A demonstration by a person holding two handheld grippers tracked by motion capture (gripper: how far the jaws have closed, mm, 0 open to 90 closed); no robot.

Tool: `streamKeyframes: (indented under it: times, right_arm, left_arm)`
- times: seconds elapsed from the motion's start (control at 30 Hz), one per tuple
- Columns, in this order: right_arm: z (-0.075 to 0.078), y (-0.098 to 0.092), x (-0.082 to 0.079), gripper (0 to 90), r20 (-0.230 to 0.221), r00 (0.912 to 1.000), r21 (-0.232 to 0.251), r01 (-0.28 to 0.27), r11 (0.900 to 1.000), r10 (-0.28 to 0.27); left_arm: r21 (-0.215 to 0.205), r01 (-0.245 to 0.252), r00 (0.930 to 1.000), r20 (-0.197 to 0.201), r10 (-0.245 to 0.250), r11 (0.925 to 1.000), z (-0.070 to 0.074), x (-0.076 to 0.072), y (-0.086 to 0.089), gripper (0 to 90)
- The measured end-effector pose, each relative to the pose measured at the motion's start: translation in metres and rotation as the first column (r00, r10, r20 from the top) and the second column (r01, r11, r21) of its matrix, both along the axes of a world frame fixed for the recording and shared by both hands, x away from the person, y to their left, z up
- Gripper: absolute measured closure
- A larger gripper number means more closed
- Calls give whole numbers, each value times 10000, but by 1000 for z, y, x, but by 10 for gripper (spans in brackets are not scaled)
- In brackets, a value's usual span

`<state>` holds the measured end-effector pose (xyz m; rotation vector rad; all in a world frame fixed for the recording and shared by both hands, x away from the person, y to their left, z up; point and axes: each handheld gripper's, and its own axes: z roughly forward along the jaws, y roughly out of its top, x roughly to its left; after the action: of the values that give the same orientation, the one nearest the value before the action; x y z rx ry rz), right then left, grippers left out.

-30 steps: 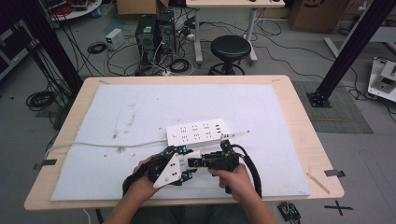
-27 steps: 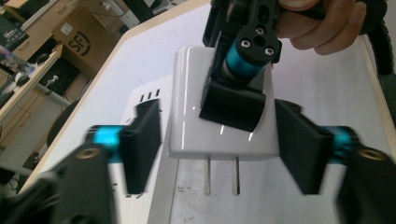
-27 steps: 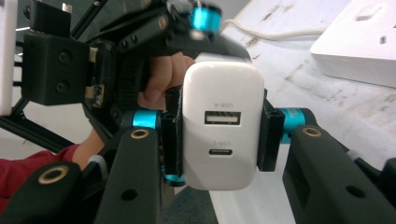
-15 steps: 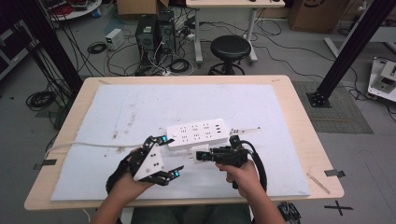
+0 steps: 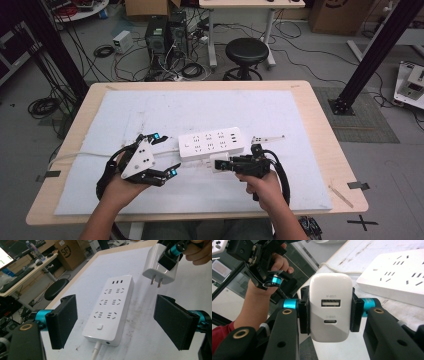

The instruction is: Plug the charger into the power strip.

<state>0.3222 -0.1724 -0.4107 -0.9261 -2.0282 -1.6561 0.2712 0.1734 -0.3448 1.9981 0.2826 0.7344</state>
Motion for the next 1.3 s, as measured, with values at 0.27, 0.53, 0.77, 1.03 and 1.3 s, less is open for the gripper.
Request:
streamKeyframes:
  times: [0.27, 0.53, 0.77, 1.03, 1.3]
  right_arm:
    - [1, 1, 9, 631, 44, 9997, 58, 259, 9996, -259]
    - [8, 4, 24, 631, 1171, 9837, -40, 1381, 9904, -1367]
    - [19, 1, 44, 631, 2861, 9516, -1608, 1632, 9734, -1123]
    - [40, 2, 64, 631, 4140, 9097, -3675, 1344, 9203, 324]
    - [54, 16, 84, 631, 4722, 8498, -5595, 838, 8246, 2341]
  left_arm:
    - [-147, -309, 9991, -284, 305, 9994, -2, 3, 8, 193]
    - [-77, -401, 9986, -336, 398, 9992, -3, 5, 14, 192]
    - [-31, -530, 9975, -459, 528, 9986, -7, 7, 23, 193]
    - [12, -557, 9969, -557, 557, 9984, -10, 8, 29, 192]
    - [-123, -657, 9961, -607, 648, 9978, -14, 8, 33, 192]
